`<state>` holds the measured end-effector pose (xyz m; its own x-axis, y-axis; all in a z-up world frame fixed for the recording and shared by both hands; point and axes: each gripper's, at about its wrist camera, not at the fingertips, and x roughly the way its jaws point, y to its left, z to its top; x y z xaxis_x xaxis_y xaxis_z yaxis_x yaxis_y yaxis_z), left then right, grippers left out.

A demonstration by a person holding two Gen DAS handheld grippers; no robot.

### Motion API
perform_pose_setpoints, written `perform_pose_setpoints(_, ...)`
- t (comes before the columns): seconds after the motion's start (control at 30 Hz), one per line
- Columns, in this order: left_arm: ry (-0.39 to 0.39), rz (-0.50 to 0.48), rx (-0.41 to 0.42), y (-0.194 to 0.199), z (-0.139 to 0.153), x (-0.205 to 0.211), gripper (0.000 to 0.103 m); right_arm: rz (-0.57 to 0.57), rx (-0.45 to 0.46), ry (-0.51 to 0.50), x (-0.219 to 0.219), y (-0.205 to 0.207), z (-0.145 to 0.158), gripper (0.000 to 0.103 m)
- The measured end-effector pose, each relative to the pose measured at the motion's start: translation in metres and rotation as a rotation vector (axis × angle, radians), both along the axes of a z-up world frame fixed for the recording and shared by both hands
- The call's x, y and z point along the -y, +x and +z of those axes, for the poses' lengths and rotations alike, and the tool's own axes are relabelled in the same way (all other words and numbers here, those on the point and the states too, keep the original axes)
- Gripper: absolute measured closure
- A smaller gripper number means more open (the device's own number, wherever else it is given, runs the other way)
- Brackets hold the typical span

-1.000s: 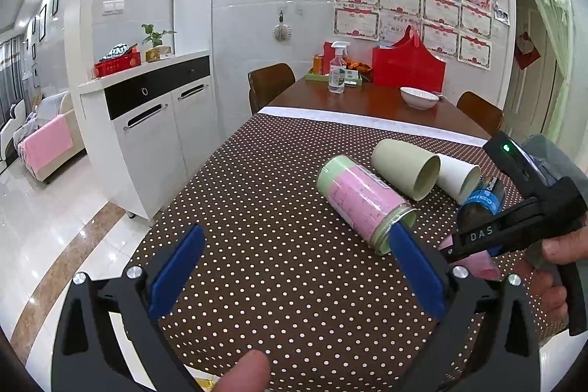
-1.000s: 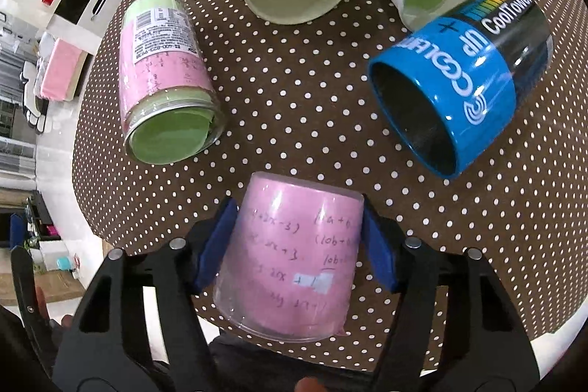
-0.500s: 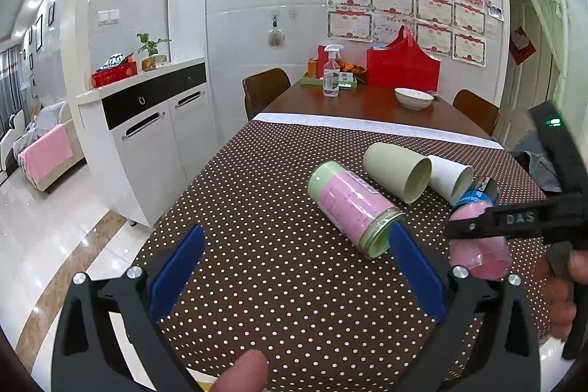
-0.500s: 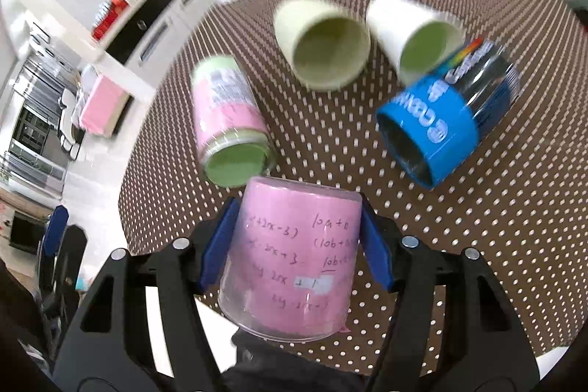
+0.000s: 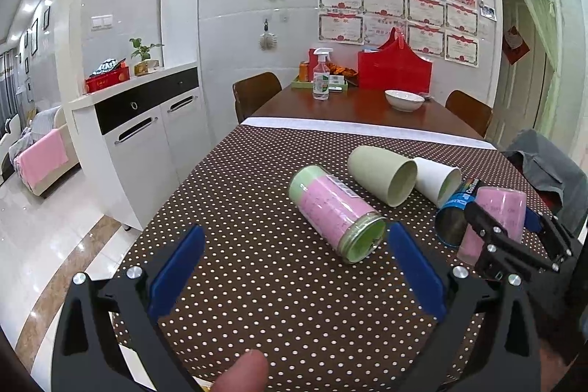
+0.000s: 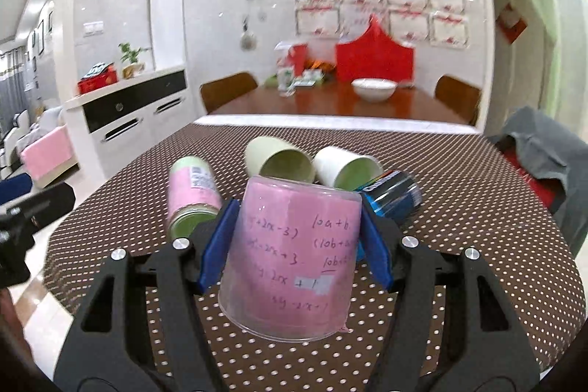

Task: Flip cup upside down
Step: 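Lift and rotate the pink cup with the right tool, rim down onto table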

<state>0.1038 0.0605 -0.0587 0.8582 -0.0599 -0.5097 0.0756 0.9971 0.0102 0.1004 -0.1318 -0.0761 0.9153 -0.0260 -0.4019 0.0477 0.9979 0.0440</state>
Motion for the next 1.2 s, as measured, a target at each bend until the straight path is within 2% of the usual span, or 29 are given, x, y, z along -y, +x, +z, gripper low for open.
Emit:
perform_pose_setpoints(0.17,-0.008,-0.009,0.003,0.0,-0.002,0.005,0.004,-0.027,0.041,-0.054,-0.004,-0.01,-0.01,0.04)
perform_pose_setpoints(0.47,-0.022,-0.023,0.006,-0.001,-0.007,0.008,0.004,-0.067,0.018,-0.099,-0.014,-0.021,-0.031,0.04)
perform_pose_setpoints(1.2,-0.034,-0.024,0.002,-0.002,-0.013,0.005,0.004,-0.104,0.013,-0.09,-0.014,-0.037,-0.067,0.039)
